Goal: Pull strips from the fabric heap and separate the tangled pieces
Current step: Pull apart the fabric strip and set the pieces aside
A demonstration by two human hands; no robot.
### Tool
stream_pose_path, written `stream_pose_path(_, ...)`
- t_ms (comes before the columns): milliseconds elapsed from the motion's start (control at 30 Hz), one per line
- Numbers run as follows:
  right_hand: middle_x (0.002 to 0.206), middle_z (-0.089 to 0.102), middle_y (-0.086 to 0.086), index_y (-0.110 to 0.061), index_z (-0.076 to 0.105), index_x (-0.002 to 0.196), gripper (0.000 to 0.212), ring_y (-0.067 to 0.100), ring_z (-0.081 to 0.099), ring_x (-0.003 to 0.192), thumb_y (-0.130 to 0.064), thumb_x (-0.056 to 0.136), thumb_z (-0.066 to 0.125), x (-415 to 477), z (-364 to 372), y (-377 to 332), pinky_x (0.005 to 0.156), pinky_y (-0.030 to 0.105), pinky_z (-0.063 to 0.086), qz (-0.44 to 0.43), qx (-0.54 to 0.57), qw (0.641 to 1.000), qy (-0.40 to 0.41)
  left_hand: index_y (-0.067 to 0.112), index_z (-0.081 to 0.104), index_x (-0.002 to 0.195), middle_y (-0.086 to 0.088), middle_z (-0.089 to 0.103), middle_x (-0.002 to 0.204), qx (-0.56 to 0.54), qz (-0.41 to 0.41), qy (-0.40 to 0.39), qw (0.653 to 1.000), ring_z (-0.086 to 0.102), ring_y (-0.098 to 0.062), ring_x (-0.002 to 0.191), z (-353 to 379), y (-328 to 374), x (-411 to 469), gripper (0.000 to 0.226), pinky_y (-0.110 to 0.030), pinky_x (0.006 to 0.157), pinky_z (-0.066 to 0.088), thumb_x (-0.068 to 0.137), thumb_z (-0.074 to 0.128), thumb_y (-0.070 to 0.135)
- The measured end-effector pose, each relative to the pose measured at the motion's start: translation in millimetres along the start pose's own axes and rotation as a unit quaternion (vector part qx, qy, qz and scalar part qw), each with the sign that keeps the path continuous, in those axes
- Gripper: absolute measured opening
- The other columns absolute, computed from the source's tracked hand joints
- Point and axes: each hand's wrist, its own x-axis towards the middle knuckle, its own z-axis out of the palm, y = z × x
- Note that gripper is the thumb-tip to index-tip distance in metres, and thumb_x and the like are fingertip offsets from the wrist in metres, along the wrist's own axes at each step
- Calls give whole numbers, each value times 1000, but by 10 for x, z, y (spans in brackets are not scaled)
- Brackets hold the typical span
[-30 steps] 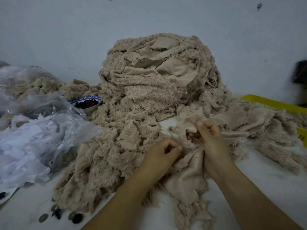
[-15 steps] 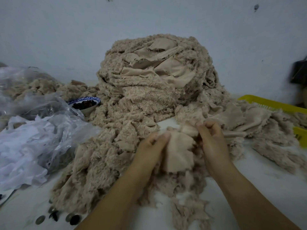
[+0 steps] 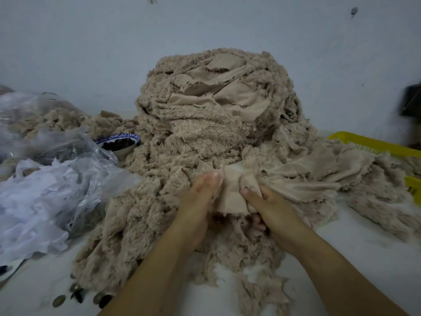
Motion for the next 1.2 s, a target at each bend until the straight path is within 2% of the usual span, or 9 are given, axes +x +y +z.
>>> stream_pose_path(133, 58, 56, -6, -33, 74, 81, 16, 6, 45, 45, -41, 92, 66, 7, 6, 0, 40, 21, 37, -28, 34, 999, -19, 45, 72, 109, 12, 75, 109, 107, -12, -61, 992, 71, -9, 103, 74, -107, -65, 26, -24, 86, 57, 84, 75, 49)
stream_pose_path(300, 70, 67, -4, -25, 61, 112, 63, 10, 56, 52, -63, 64, 75, 19, 20, -27, 50, 27, 50, -37, 109, 993, -17, 10, 66, 114, -13, 77, 97, -122, -40, 16, 992, 74, -23, 82, 30, -12, 24, 25, -32, 65, 60, 90, 63, 15)
stream_pose_path(433, 76, 73, -10, -41, 61, 111, 43, 13, 68, 63, -64, 77, 72, -73, 126, 8, 56, 24, 54, -27, -74, 993, -87, 8, 66, 113, -10, 74, 80, -157, -47, 12, 986, 69, -18, 57, 11, 12, 11, 35, -29, 43, 54, 81, 69, 22)
stream_pose_path(567, 72, 70, -17, -37, 66, 95, 5, 8, 64, 57, -40, 96, 62, -37, 136, 17, 51, 22, 50, -53, -187, 980, -44, 9, 67, 117, -13, 76, 102, -197, -36, 42, 979, 75, -23, 87, -5, -8, 47, 31, -35, 70, 62, 88, 66, 19)
stream_pose_path(733, 53, 39, -7, -19, 56, 80, 26, 12, 34, 47, -38, 97, 58, 30, -3, 37, 47, 28, 28, -27, -156, 987, 14, 10, 57, 129, -6, 68, 80, -300, -38, 110, 947, 67, -14, 63, -79, -18, 125, 32, -24, 54, 57, 98, 57, 15)
stream_pose_path(833, 54, 32, -7, -25, 49, 62, 36, 10, 26, 45, -30, 98, 56, 38, -63, -19, 43, 25, 26, -15, -23, 998, 53, 5, 62, 129, -7, 74, 93, -371, -21, 144, 917, 72, -12, 73, -158, 31, 176, 34, -24, 75, 60, 98, 58, 18)
stream_pose_path(900, 52, 32, -7, -27, 55, 57, 42, 8, 25, 42, -30, 99, 53, 17, -109, -76, 40, 22, 26, -25, 21, 999, 30, 5, 67, 118, -8, 75, 94, -395, -6, 138, 908, 73, -12, 74, -201, 57, 172, 26, -22, 70, 60, 98, 57, 17)
stream_pose_path(1067, 55, 53, -12, -36, 62, 75, 33, 4, 46, 48, -65, 88, 54, -97, 61, -67, 50, 21, 41, -68, -143, 986, -46, 5, 65, 114, -9, 73, 93, -300, -12, 59, 952, 71, -16, 82, -45, -1, 79, 30, -28, 76, 59, 88, 61, 20)
stream_pose_path(1200, 57, 53, -16, -31, 53, 82, 20, -2, 46, 50, -46, 95, 58, -33, 161, 11, 48, 13, 36, -118, -239, 964, -21, 2, 60, 127, -12, 73, 105, -266, -34, 13, 963, 73, -19, 92, 82, -63, 9, 45, -28, 76, 61, 85, 66, 15)
